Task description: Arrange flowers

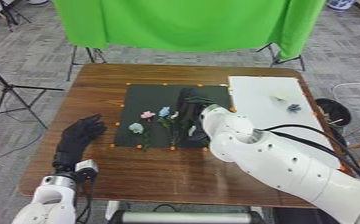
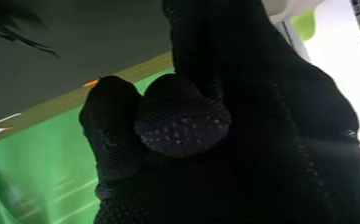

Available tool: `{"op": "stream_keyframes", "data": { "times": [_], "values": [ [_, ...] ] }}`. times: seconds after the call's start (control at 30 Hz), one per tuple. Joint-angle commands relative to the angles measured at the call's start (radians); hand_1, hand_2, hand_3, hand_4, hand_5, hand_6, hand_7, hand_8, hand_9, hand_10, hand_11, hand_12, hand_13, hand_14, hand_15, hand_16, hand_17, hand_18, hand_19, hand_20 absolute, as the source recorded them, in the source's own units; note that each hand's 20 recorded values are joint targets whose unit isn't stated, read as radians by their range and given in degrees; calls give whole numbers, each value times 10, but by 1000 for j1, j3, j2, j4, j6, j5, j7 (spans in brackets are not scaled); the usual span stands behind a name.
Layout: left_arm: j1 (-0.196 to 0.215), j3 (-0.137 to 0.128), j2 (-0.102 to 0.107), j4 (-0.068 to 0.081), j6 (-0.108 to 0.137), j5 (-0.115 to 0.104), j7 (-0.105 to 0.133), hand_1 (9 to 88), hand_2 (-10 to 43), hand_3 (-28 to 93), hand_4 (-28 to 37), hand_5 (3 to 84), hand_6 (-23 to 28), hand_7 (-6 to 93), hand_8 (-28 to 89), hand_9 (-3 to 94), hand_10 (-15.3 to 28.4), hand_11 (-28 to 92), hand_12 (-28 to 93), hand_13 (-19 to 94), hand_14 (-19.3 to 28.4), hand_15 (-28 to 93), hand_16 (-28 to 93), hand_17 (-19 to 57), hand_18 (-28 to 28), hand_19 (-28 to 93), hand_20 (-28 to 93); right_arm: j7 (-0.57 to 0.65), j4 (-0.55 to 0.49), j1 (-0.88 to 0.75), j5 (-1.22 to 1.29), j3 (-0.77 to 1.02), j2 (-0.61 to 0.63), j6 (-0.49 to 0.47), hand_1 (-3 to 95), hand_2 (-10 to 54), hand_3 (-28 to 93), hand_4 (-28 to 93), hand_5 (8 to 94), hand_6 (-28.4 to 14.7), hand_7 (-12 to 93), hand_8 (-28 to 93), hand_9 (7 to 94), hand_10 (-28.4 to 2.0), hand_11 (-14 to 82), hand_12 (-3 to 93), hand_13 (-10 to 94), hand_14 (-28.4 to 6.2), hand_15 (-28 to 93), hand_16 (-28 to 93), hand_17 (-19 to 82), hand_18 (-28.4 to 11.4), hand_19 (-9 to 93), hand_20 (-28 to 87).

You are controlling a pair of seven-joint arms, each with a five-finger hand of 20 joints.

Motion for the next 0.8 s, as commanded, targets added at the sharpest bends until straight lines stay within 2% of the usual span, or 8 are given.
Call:
{"op": "stream_keyframes", "data": {
  "times": [0.03, 0.1, 0.17, 0.37, 0.6, 0.7, 0.8],
  "values": [
    [18, 17, -5, 36, -11, 3, -38, 202, -53, 686, -283, 505, 11, 170, -64, 487, 131, 186, 146, 407, 165, 206, 11, 106, 124, 86, 214, 12, -8, 11, 6, 5, -2, -10, 575, -95, 629, -168, 732, 18, 216, 37, 780, -114, 78, 308, 896, -15, 664, 313, 651, -136, 932, 595],
    [18, 18, -5, 35, -9, 3, -37, 208, -56, 685, -283, 505, 11, 170, -65, 487, 131, 187, 146, 407, 164, 206, 11, 105, 124, 86, 214, 15, -12, 13, -2, 4, 1, -9, 549, -95, 663, -176, 667, 20, 209, 20, 717, -122, 129, 245, 893, -14, 666, 308, 650, -134, 932, 595],
    [21, 17, -7, 34, -8, 1, -37, 209, -57, 686, -283, 504, 11, 170, -65, 487, 131, 187, 146, 407, 164, 206, 11, 105, 124, 86, 214, 16, -17, 11, -1, 11, 1, -18, 513, -95, 713, -178, 621, 29, 201, -72, 668, -127, 158, 194, 888, -6, 668, 307, 649, -132, 932, 596],
    [28, 15, -9, 31, -5, 2, -38, 215, -61, 688, -283, 499, 11, 169, -65, 486, 131, 187, 146, 407, 164, 206, 10, 105, 124, 86, 214, 6, -46, 17, 14, 27, 21, -60, 482, -95, 734, -177, 576, 31, 193, -107, 612, -125, 150, 186, 881, -2, 670, 306, 644, -127, 932, 595],
    [30, 12, -11, 29, -4, 2, -36, 219, -62, 688, -283, 497, 10, 170, -65, 486, 130, 188, 146, 407, 164, 205, 10, 105, 124, 87, 214, -8, -150, 6, 82, 164, 82, -213, 456, -95, 728, -176, 506, 31, 169, -102, 533, -144, 106, 181, 854, -9, 662, 302, 615, -128, 932, 566],
    [28, 12, -11, 30, -6, 2, -37, 219, -62, 687, -283, 496, 10, 171, -65, 486, 130, 189, 146, 406, 164, 206, 11, 105, 124, 87, 214, -20, -181, -4, 40, 230, 135, -179, 441, -95, 728, -175, 484, 29, 158, -95, 509, -144, 89, 182, 843, -14, 659, 297, 604, -127, 932, 542],
    [30, 11, -11, 29, -3, 2, -36, 220, -61, 687, -283, 497, 9, 171, -65, 487, 131, 189, 145, 407, 165, 206, 11, 105, 124, 87, 214, 6, -164, -11, -21, 286, 195, -158, 416, -95, 729, -174, 472, 25, 149, -91, 498, -146, 81, 183, 836, -16, 660, 295, 597, -130, 932, 535]
  ]
}}
